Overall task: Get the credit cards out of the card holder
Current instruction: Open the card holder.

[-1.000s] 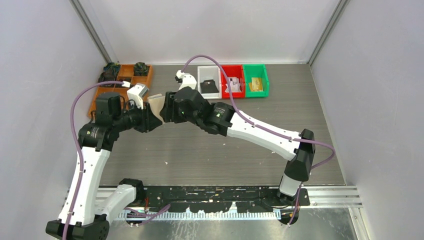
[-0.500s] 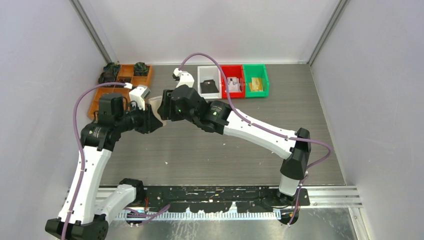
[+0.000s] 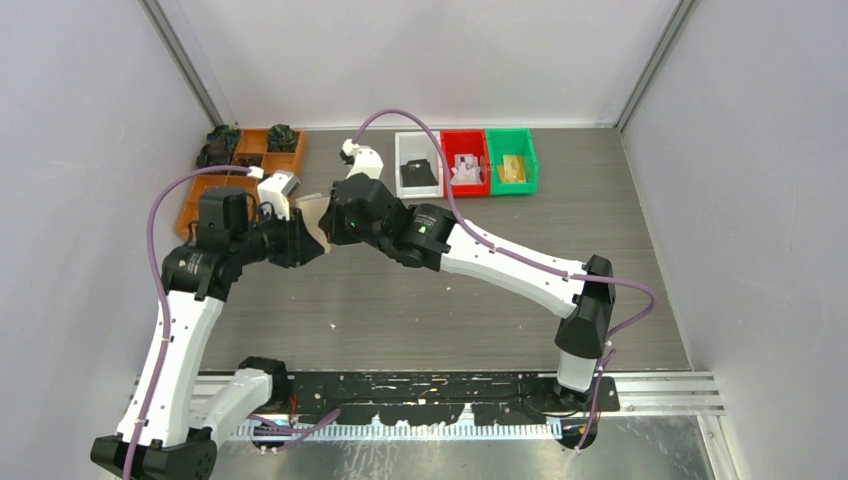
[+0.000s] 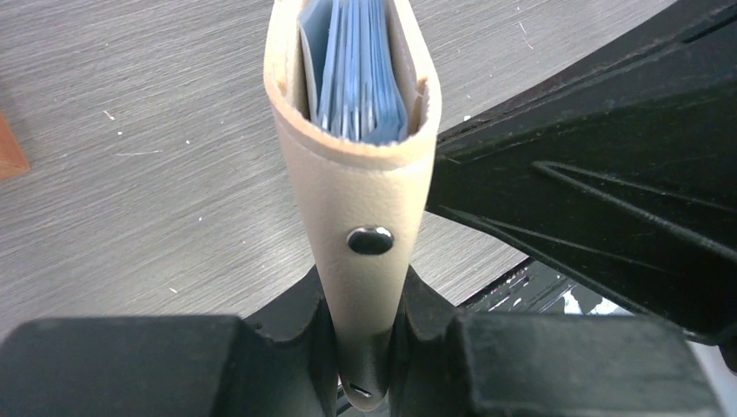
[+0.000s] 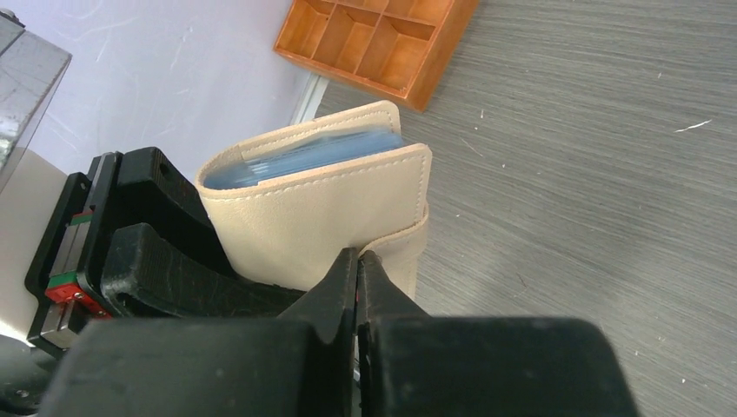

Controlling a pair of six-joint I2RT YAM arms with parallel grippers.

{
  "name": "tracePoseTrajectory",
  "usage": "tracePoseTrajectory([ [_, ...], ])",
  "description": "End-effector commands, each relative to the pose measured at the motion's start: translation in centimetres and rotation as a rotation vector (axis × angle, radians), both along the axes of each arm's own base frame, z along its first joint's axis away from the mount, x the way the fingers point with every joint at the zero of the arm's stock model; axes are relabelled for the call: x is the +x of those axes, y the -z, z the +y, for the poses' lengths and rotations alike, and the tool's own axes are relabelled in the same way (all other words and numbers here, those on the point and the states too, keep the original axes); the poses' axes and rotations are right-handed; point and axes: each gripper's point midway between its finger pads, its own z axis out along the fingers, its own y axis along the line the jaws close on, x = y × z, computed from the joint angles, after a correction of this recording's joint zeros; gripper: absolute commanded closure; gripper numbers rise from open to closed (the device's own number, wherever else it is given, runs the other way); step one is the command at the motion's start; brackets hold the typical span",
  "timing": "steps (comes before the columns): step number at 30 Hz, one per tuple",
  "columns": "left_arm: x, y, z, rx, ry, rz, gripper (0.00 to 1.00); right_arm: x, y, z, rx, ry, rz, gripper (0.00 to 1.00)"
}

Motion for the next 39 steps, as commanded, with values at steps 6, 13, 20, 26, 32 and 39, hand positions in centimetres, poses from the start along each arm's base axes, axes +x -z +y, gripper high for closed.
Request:
tracePoseTrajectory([
  [6, -0.1, -5.2, -1.5, -0.082, 0.066, -0.144, 1.00, 1.9, -0.3, -2.5, 0.009, 0.100, -0.026, 0.99],
  [13, 0.4, -5.4, -1.2, -0.064, 0.046, -0.165, 1.00, 1.7, 0.3, -3.5, -0.010, 0.109, -0.023, 0.99],
  [20, 0.6, -5.7, -1.0, -0.059, 0.038, -0.176, 1.00, 1.9, 1.5, -5.5, -0.046, 0.142, -0.026, 0.99],
  [26, 0.8, -5.7, -1.0, -0.054, 0.037, -0.181, 1.00, 1.9, 2.8, -7.6, -0.090, 0.162, -0.025, 0.99],
  [32, 0.3, -6.1, -1.7, -0.091, 0.071, -0.164, 1.00, 1.8, 1.1, -8.8, -0.083, 0.138, -0.054, 0.80],
  [39, -1.3, -7.1, -3.2, -0.169, 0.147, -0.115, 1.00, -3.8, -6.5, -7.7, 0.250, -0.278, -0.092, 0.15],
])
